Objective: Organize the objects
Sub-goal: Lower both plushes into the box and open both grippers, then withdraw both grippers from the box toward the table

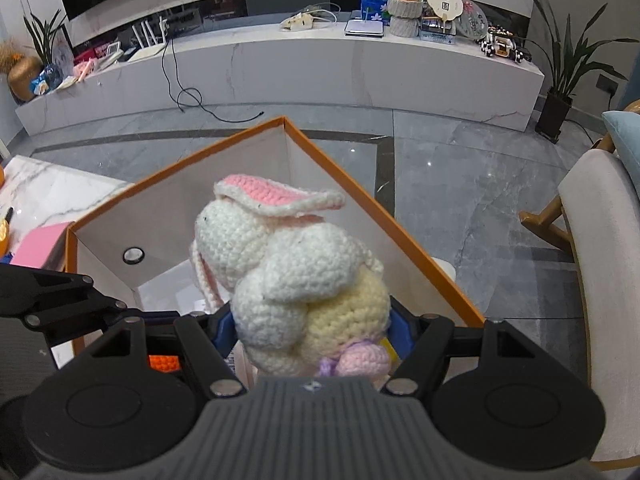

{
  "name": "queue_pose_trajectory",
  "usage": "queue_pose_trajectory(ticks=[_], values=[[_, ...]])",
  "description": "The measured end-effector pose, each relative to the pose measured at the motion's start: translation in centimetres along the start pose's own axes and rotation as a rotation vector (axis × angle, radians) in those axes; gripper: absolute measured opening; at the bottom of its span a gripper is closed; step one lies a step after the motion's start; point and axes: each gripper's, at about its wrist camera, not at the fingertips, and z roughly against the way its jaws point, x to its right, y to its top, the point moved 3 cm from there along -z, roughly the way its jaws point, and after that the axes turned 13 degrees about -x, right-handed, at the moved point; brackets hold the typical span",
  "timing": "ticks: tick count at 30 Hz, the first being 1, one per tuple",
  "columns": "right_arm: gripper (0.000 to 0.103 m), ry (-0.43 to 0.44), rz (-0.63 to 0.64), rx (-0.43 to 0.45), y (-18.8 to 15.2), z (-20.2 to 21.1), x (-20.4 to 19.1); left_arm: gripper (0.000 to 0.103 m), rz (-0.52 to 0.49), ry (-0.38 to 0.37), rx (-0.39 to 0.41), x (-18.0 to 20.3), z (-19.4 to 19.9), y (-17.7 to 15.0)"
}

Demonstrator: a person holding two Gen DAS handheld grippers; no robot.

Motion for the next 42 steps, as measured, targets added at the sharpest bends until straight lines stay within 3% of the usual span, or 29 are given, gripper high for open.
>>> queue_pose_trajectory(ticks=[11,24,29,42], values=[[0.073,-0.023,0.016,-0.047,0.0,-2.4,-0.3,0.046,0.001,-0.004,-0.032,0.5,-1.2,-0.5],[0.074,-0.023,0.026,-0.052,0.0,-2.3,-0.6,0.047,-0.004,-0.002,-0.028,0.6,-1.1,-0.5],[0.076,-0.020,0.028,-0.032,0.1,-1.9,-0.7,0.069,-0.001,-0.011,-0.015,0.5,-0.7,-0.5],[0.076,-0.008,-0.003,0.059,0.3,0.8,-0.8,0.072,0.003,-0.040,0.133,-0.8,3.0,-2.2]])
